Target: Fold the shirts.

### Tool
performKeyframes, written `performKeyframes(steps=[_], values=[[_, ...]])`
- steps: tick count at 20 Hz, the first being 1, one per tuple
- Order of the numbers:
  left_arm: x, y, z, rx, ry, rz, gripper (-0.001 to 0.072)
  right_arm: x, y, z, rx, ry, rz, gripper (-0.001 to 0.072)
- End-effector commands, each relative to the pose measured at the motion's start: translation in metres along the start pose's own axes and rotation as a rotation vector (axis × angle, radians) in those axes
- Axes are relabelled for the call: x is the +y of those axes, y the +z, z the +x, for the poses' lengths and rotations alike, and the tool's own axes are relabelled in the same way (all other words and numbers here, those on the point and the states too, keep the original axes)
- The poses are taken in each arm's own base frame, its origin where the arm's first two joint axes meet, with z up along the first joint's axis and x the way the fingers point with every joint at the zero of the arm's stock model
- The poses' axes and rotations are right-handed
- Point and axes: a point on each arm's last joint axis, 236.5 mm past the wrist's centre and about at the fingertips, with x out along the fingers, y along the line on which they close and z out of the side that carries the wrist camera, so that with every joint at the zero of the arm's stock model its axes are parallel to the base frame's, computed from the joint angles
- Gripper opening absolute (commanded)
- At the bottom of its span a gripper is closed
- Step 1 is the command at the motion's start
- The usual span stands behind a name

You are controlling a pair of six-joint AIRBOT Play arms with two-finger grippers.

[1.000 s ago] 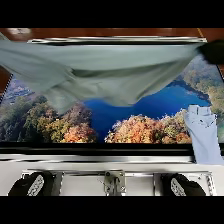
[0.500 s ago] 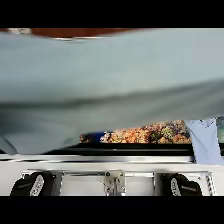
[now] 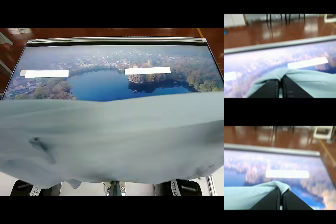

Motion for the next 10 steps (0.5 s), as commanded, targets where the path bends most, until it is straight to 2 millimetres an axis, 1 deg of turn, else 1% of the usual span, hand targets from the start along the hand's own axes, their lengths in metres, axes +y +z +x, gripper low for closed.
performKeyframes(steps=[1,3,4,5,6,7,9,10], values=[[0.005,-0.068,0.025,0.27,-0.035,-0.073,0.0041,0.016,-0.086,0.036,0.416,0.109,0.018,0.0068],[0.013,-0.11,0.055,0.408,-0.06,-0.141,0.0041,0.023,-0.133,0.071,0.605,0.164,0.047,0.0068],[0.019,-0.131,0.074,0.461,-0.068,-0.181,0.0042,0.024,-0.154,0.097,0.656,0.174,0.063,0.0068],[0.026,-0.148,0.095,0.489,-0.068,-0.222,0.0041,0.024,-0.169,0.127,0.667,0.179,0.075,0.0068],[0.036,-0.163,0.119,0.496,-0.06,-0.264,0.0042,0.025,-0.179,0.159,0.65,0.185,0.088,0.0068],[0.048,-0.177,0.148,0.489,-0.046,-0.309,0.0042,0.027,-0.184,0.194,0.61,0.195,0.114,0.0068],[0.067,-0.203,0.203,0.468,-0.033,-0.386,0.0042,0.033,-0.182,0.259,0.518,0.228,0.163,0.0068],[0.072,-0.215,0.23,0.459,-0.049,-0.415,0.0042,0.034,-0.178,0.292,0.461,0.239,0.197,0.0068]])
